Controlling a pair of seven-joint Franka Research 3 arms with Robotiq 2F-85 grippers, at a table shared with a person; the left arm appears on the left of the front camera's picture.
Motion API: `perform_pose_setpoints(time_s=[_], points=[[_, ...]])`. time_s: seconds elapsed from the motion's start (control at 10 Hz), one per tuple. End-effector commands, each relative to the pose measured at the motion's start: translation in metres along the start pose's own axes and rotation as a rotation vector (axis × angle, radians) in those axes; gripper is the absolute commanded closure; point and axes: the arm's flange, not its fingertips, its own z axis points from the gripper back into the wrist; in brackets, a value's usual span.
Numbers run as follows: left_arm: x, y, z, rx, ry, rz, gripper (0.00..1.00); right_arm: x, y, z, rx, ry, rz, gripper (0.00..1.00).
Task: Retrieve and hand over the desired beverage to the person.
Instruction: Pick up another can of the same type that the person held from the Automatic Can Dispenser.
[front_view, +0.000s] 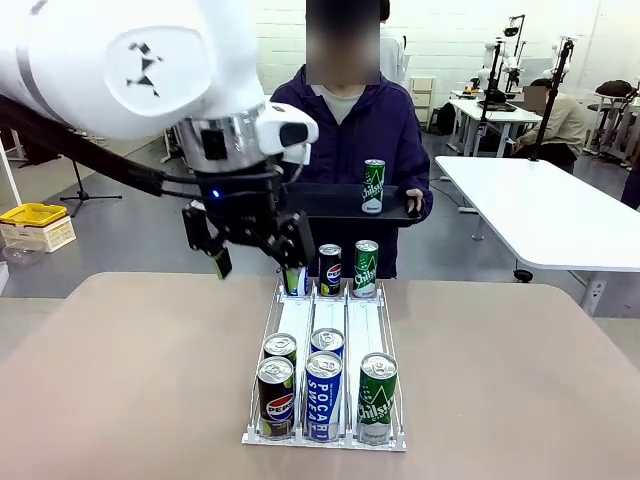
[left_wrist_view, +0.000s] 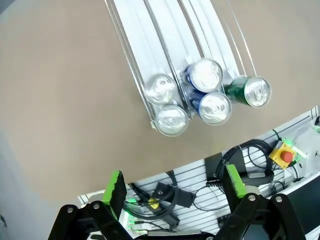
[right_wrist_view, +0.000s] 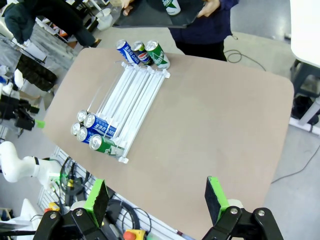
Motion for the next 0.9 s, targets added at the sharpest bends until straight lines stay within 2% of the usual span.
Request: perform_pose_setpoints(time_s=[0.0, 0.3, 0.5, 0.8], points=[[-0.017, -0.023, -0.013, 0.035, -0.009, 0.071, 0.0, 0.003, -0.003, -0.001, -0.005, 0.002, 0.007, 0.0], [-0.021, -0.048, -0.047, 0.085, -0.012, 0.14, 0.0, 0.003, -0.003, -0.001, -0.005, 0.002, 0.007, 0.0], [-0.006, -0.058, -0.066, 0.065, 0.028, 0.165, 0.0, 0.003, -0.003, -0.001, -0.005, 0.002, 0.007, 0.0], [0.014, -0.071, -0.085, 0.044, 0.027, 0.192, 0.0, 0.003, -0.003, -0.001, -0.005, 0.002, 0.007, 0.0]])
